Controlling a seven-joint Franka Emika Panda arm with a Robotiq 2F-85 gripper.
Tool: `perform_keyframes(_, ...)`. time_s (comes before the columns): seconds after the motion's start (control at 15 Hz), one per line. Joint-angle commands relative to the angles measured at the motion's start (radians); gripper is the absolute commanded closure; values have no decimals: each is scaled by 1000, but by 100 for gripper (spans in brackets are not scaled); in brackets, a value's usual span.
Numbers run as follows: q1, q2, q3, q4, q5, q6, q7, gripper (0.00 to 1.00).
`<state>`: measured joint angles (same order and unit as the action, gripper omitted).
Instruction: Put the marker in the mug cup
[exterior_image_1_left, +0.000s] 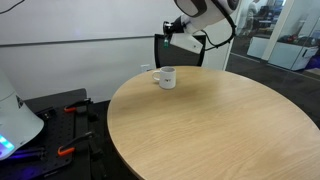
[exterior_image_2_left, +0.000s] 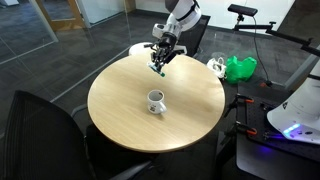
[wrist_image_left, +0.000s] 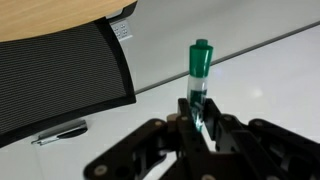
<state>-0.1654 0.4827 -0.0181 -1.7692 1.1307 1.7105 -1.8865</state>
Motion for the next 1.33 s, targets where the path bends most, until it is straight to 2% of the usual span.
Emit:
perform_keyframes(0.0, 6, 2, -10, 3, 2, -5, 0, 80)
perform_keyframes(0.07, 6, 2, -11, 3, 1, -5, 0, 80)
perform_keyframes(0.13, 6, 2, -12, 3, 1, -5, 0, 95)
perform_keyframes(0.53, 6, 28, 1, -4, 28, 35, -204, 95)
perform_keyframes(0.8, 1, 63, 13, -4, 93, 19, -328, 95)
perform_keyframes(1.27, 12, 138, 11, -4, 155, -4, -428, 95)
